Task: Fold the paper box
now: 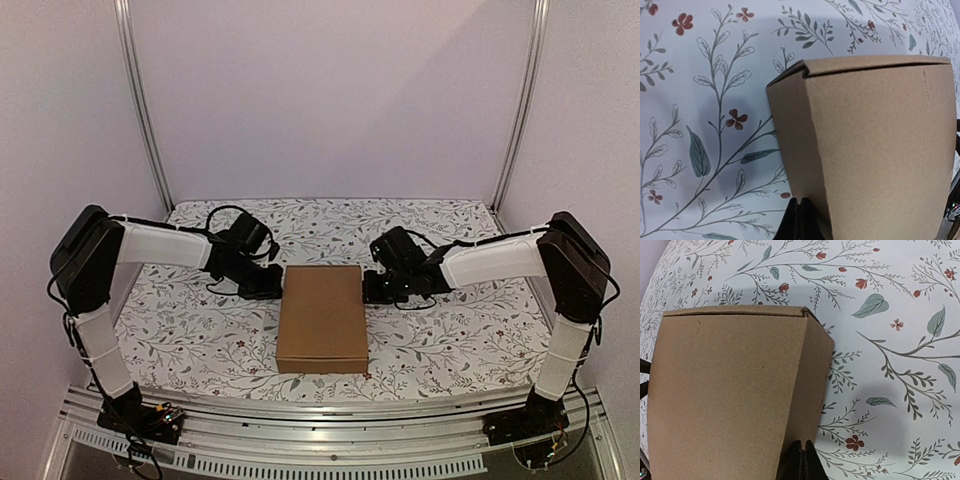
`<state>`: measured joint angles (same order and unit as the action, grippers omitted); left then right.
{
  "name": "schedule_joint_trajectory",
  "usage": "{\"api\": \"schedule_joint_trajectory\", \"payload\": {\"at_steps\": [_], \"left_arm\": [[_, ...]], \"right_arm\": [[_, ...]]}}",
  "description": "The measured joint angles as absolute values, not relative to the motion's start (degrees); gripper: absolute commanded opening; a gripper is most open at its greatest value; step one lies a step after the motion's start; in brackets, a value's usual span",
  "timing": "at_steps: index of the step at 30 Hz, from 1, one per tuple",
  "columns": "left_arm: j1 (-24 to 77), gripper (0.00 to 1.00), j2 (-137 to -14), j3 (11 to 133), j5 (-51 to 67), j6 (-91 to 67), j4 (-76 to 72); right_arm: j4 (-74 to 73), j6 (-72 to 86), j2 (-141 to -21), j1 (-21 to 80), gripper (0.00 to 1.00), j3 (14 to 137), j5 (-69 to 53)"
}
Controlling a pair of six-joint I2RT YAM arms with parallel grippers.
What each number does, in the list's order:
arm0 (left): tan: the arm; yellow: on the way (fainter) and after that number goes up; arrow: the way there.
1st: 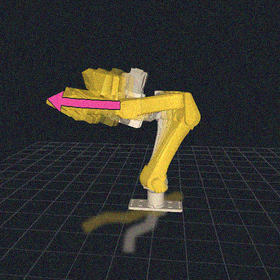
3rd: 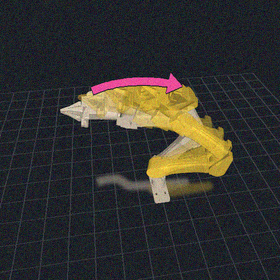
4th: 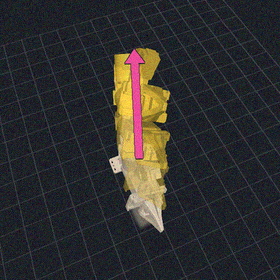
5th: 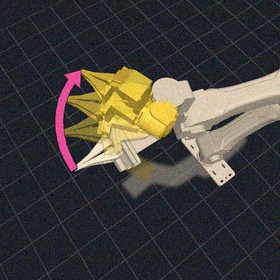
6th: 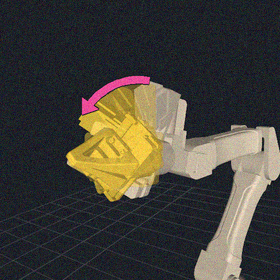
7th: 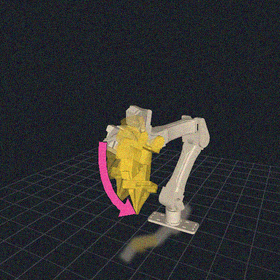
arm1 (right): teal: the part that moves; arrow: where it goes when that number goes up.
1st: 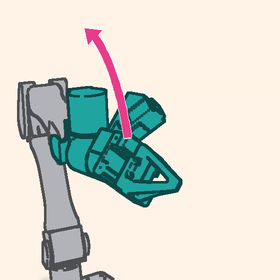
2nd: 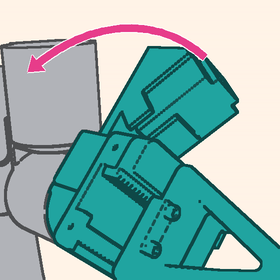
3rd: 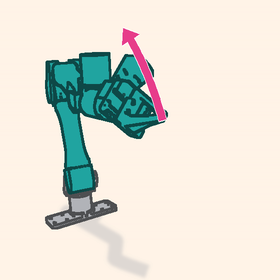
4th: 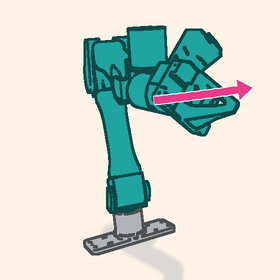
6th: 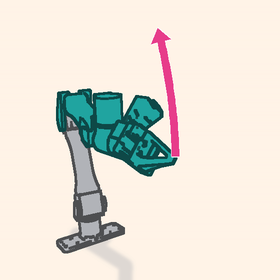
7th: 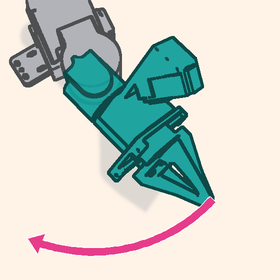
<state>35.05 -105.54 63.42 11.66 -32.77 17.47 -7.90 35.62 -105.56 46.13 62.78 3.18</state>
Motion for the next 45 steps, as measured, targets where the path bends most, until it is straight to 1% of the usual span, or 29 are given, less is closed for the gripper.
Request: {"api": "schedule_joint_trajectory", "payload": {"at_steps": [5, 14, 20, 22, 24, 25, 27, 29, 34, 35, 36, 37, 38, 39, 43, 44, 45], "left_arm": [[34.6, 0.0, -107.2, 65.2, 12.1, -33.2, 17.4], [33.9, 0.0, -113.6, 73.7, 11.2, -33.0, 17.9], [33.7, 0.0, -115.9, 76.6, 11.1, -33.0, 17.9], [33.4, 0.03, -116.3, 77.3, 11.0, -33.0, 17.9], [33.2, 0.07, -116.4, 77.7, 11.1, -32.9, 18.0], [33.1, 0.11, -116.4, 77.9, 11.1, -32.8, 18.1], [32.9, 0.22, -116.4, 78.2, 11.0, -32.4, 18.2], [32.6, 0.32, -116.3, 78.2, 10.6, -32.2, 18.6], [32.1, 0.48, -114.6, 78.2, 8.6, -30.5, 20.9], [32.0, 0.5, -113.9, 78.2, 8.2, -30.0, 21.2], [32.0, 0.51, -113.0, 78.2, 7.9, -29.7, 21.8], [32.0, 0.53, -111.4, 78.2, 7.3, -29.3, 22.6], [32.0, 0.56, -110.6, 78.2, 7.0, -29.0, 22.7], [32.0, 0.59, -109.5, 78.2, 6.7, -28.7, 22.9], [32.0, 0.65, -103.6, 78.3, 5.2, -27.4, 24.6], [32.0, 0.72, -102.5, 78.3, 4.9, -27.1, 24.8], [32.0, 0.87, -101.1, 78.3, 4.6, -26.9, 25.2]], "right_arm": [[-8.1, 35.8, -107.4, 45.7, 0.0, 64.9, 4.8], [-8.6, 35.3, -110.9, 42.6, 0.0, 69.2, 7.2], [-8.6, 34.2, -112.4, 40.4, 0.0, 71.3, 7.3], [-8.6, 33.7, -112.7, 40.2, 0.0, 71.6, 7.3], [-8.6, 33.3, -112.7, 39.9, 0.0, 71.6, 7.1], [-8.6, 33.2, -112.7, 39.9, 0.02, 71.7, 7.1], [-8.7, 32.6, -112.7, 39.8, 0.09, 71.7, 7.2], [-9.0, 31.9, -112.6, 39.7, 0.19, 71.7, 7.7], [-10.8, 28.8, -110.6, 39.2, 0.42, 71.4, 10.0], [-11.1, 28.6, -109.8, 39.0, 0.49, 71.3, 10.5], [-11.6, 27.4, -108.2, 38.9, 0.64, 70.9, 11.4], [-12.0, 26.7, -106.6, 38.9, 0.76, 70.6, 12.3], [-12.3, 26.2, -105.1, 38.9, 0.9, 70.3, 13.1], [-12.6, 25.4, -103.2, 38.9, 0.98, 69.8, 14.1], [-13.4, 22.0, -95.8, 38.8, 0.99, 68.2, 17.7], [-13.8, 21.2, -93.9, 38.8, 0.99, 67.8, 18.6], [-14.1, 20.4, -92.2, 38.8, 0.99, 67.5, 19.6]]}}
